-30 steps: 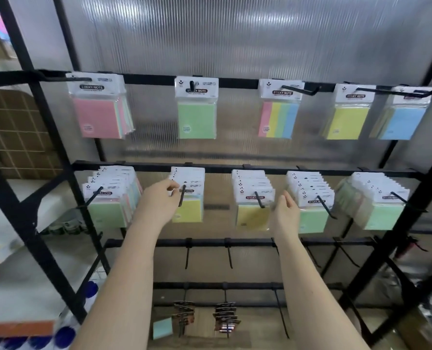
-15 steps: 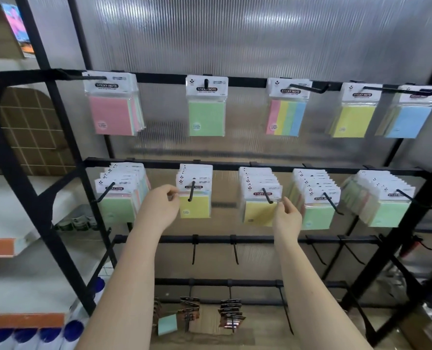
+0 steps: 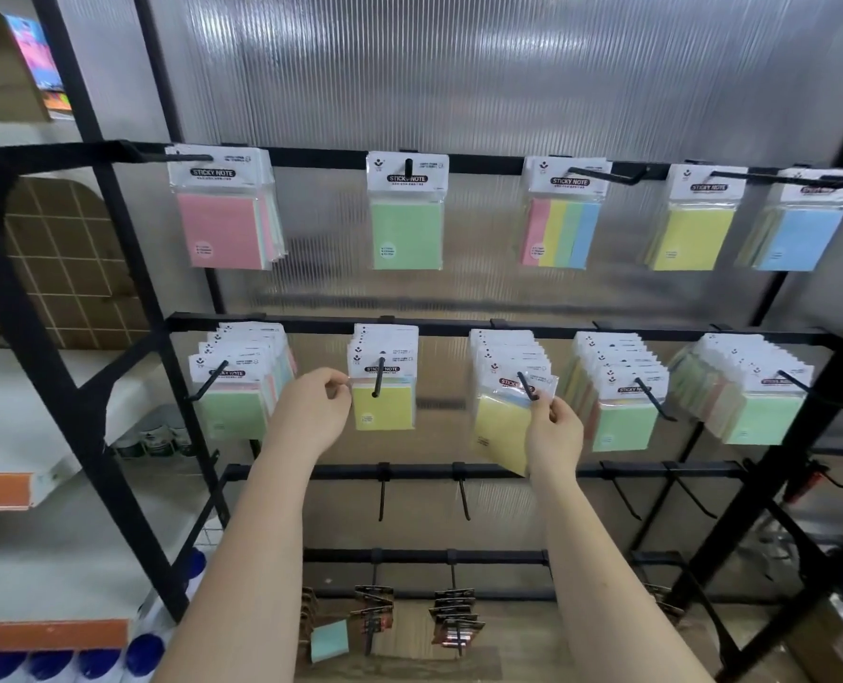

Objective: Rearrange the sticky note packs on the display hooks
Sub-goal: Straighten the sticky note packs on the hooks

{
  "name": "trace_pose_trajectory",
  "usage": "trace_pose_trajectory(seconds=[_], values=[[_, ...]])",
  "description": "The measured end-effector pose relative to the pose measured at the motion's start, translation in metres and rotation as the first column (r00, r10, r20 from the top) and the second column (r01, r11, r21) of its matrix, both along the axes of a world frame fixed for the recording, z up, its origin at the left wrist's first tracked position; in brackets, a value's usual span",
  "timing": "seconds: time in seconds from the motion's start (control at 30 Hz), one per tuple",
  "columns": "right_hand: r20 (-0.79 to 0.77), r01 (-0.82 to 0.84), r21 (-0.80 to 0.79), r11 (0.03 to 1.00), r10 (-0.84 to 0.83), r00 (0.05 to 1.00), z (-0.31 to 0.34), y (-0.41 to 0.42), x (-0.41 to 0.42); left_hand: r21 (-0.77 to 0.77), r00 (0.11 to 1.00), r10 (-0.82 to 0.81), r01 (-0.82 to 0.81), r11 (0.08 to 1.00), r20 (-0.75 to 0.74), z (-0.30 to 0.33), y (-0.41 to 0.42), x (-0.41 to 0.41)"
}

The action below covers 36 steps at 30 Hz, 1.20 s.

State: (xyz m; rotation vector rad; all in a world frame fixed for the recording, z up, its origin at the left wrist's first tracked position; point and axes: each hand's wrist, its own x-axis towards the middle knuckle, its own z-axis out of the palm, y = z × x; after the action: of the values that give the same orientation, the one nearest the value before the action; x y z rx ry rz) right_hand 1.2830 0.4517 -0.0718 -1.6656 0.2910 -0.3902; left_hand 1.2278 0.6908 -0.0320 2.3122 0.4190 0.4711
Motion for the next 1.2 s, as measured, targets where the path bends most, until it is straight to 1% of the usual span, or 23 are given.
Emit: trace_pose_trajectory(seconds=[0.1,0.23,0.43,0.53,0.67,0.83,0.93,1.03,1.13,1.2], values=[[0.03,0.03,-0.028,0.999,-0.029,0.999,0.002,0.002,-0.01,-0.006,1.0,-0.021,0.021,1.0,-0.009,-0.005,0.0,0.002],[0.048,0.07,-0.114,0.991,-0.065,0.997,0.013,0.0,-0.026,-0.021,1.0,-0.024,0.024,0.999,-0.014,-0.01,0.0,0.006],[-0.027,0.086,-0.287,0.954,-0.098,0.995,0.036,-0.006,-0.043,-0.076,0.999,-0.041,0.039,0.996,-0.025,-0.018,-0.003,0.017],[-0.051,0.086,-0.33,0.94,-0.109,0.993,0.046,-0.013,-0.052,-0.095,0.998,-0.053,0.05,0.994,-0.028,-0.016,-0.005,0.028],[-0.019,0.123,-0.324,0.938,-0.136,0.99,0.063,-0.024,-0.062,-0.138,0.999,-0.034,0.036,0.99,0.017,-0.015,-0.009,0.04],[0.042,0.174,-0.286,0.942,-0.169,0.985,0.077,-0.033,-0.067,-0.202,0.994,0.072,-0.054,0.978,0.086,-0.027,-0.016,0.042],[0.066,0.175,-0.24,0.955,-0.164,0.984,0.081,-0.036,-0.07,-0.274,0.989,0.108,-0.077,0.959,0.097,-0.036,-0.019,0.042],[0.092,0.176,-0.181,0.968,-0.162,0.983,0.082,-0.037,-0.072,-0.386,0.997,0.045,-0.018,0.922,0.06,-0.042,-0.022,0.046],[0.104,0.177,-0.14,0.974,-0.163,0.981,0.084,-0.037,-0.073,-0.557,0.998,-0.038,0.061,0.829,0.052,-0.044,-0.027,0.047],[0.106,0.178,-0.126,0.976,-0.165,0.981,0.085,-0.037,-0.074,-0.597,0.997,-0.049,0.079,0.798,0.067,-0.045,-0.03,0.047]])
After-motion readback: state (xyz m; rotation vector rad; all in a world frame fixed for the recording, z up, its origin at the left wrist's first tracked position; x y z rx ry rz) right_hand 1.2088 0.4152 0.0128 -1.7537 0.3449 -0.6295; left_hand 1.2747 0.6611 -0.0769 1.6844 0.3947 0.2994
